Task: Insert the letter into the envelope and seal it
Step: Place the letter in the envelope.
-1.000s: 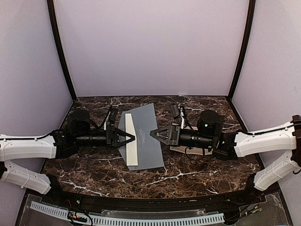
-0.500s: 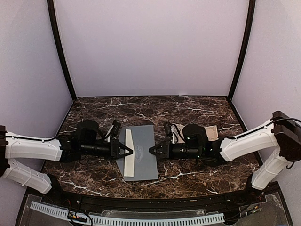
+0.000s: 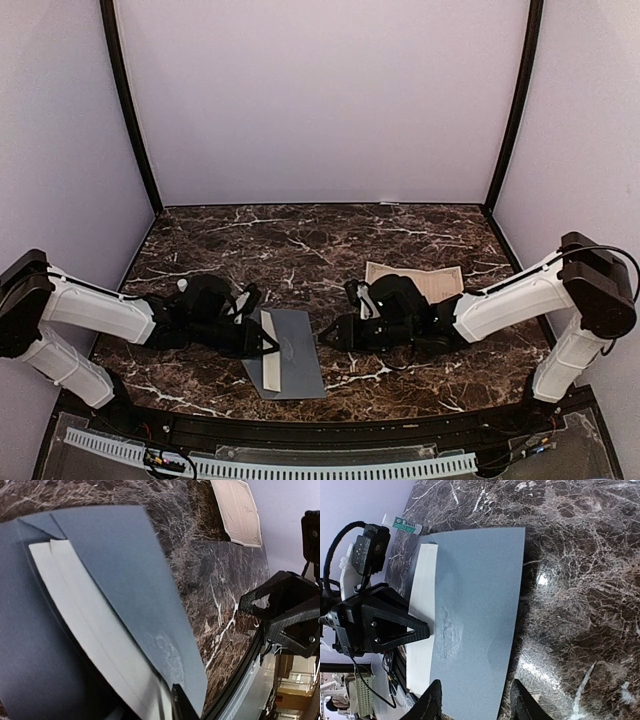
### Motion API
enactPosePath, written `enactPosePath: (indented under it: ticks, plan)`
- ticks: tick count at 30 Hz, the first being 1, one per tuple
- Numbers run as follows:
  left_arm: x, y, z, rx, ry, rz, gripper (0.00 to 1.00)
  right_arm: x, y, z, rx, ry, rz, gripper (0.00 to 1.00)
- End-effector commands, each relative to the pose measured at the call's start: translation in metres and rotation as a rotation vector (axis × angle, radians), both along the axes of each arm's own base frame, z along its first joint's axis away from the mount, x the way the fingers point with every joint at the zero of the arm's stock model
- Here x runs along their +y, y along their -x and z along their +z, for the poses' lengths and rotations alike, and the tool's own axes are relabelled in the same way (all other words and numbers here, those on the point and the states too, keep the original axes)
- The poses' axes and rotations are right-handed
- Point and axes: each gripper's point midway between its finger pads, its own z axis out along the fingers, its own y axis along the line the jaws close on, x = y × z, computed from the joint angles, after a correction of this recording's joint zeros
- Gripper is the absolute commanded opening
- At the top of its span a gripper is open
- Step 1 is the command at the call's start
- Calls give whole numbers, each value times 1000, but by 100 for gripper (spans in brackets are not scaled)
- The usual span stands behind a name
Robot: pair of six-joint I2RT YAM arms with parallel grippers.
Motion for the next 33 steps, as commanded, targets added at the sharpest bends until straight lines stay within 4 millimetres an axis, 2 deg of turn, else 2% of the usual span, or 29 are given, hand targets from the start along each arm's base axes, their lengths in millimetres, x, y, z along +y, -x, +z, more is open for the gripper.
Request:
enactPosePath:
  ticks: [1,7,13,21,33]
  plan:
    - [2,-8,3,-28,-51,15,25,2,1,1,9,24,-13,45]
    - [17,-11,4,-36,-139,47,45,0,6,-4,26,49,-12,49]
    - [32,-9,3,-27,-229,71,60,6,10,-7,24,88,9,50]
    - [33,-7,4,-12,-225,82,63,19,11,-10,32,92,28,50]
    - [29,-4,-19,40,-227,78,61,28,13,-26,60,109,39,50]
